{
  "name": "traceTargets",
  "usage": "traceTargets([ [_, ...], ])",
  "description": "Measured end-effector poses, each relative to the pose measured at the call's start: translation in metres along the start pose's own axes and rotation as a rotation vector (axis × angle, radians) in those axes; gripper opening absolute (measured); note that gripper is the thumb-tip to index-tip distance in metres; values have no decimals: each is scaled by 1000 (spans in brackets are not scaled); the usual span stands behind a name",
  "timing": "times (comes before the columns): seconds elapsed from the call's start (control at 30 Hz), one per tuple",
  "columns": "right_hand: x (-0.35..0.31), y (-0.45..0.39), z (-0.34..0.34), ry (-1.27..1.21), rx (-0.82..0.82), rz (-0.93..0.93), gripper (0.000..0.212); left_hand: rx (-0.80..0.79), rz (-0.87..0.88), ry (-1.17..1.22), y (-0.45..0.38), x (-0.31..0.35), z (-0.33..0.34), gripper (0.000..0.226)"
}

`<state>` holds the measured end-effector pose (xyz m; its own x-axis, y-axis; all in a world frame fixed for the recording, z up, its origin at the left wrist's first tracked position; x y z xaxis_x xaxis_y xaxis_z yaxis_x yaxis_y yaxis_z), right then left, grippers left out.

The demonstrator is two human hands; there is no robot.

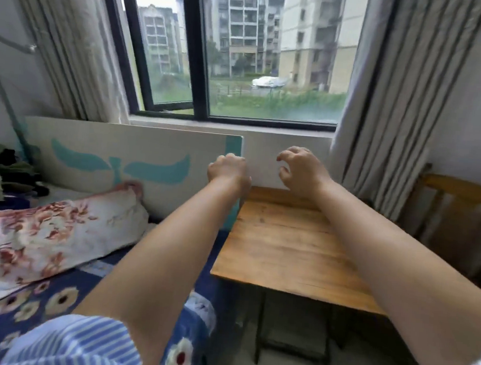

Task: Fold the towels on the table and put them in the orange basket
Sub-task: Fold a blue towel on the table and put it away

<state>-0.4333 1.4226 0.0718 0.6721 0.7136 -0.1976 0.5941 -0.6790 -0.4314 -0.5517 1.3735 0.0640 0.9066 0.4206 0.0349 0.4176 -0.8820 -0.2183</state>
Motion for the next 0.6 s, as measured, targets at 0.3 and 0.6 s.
traceTargets([
  [0.3,218,73,-95,107,60,187,31,17,268,95,-29,257,15,30],
  [0.6,397,120,-94,145,30,429,31,-34,501,160,-62,432,68,27],
])
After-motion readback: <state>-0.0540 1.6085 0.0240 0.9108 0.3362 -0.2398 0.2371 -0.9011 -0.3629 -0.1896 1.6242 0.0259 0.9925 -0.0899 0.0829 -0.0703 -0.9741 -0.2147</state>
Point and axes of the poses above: each hand's wrist, its own y-axis away from the middle knuckle, its own z-axis out of the palm, x = y × z, the point moved 6 cm from there along -y, towards the middle knuckle, and after that the axes turned 4 degrees about -z, right-handed, at the moved point
